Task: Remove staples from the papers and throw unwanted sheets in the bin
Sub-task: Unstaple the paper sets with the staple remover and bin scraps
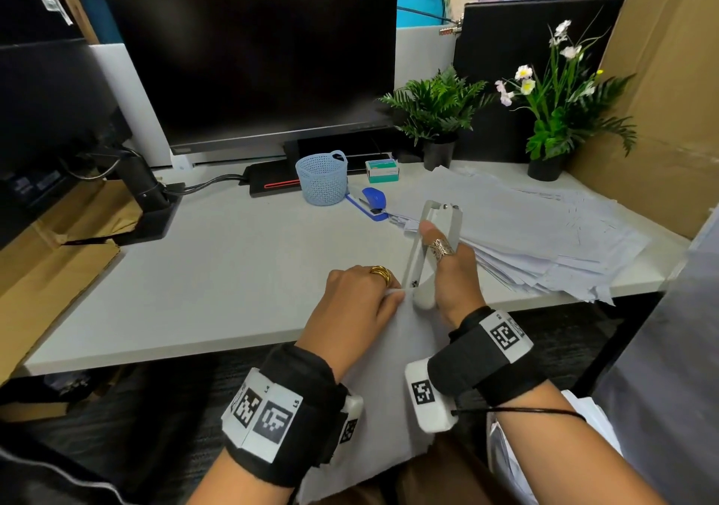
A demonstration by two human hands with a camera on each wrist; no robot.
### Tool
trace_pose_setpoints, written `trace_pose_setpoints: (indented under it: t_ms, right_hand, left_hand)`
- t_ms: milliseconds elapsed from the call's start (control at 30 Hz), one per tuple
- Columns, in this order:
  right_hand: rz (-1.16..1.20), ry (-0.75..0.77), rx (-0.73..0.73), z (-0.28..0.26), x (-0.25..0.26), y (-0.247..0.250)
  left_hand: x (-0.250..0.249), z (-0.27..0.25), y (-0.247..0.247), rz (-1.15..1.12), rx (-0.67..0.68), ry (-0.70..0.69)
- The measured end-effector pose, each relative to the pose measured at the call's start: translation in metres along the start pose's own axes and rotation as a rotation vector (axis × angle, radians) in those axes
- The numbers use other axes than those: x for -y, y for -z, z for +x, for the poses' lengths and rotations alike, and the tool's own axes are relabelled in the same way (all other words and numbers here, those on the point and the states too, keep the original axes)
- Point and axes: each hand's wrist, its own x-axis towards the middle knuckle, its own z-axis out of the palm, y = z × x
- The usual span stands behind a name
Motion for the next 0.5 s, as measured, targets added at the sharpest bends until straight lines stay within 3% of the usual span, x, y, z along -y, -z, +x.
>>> trace_pose_setpoints:
  t_ms: [133,200,267,367,500]
  right_hand:
    - [-0.182,-0.310,0.171,0.033,0.001,-0.005]
    - [-0.279,-0.454,0.174,0.052,-0.002,-0.003]
    - [-0.512,-0.427,0.144,0.066,-0.006,0.000]
    - [-0.978,-0.285,0.218,0.079,-0.008,0.001]
    - [-1.185,-0.137,0.169,0.081,-0.004,-0.005]
  left_hand:
    - [0.010,0.001,-0.003,0.090,0.030,0.047]
    - [0.015,-0.001,-0.005,0.113,0.057,0.067]
    - [0.020,-0.003,-0.006,0.120,0.083,0.076]
    - [0.024,-0.004,-0.009,0.163,0.105,0.074]
    - [0.027,-0.001,-0.014,0.167,0.110,0.049]
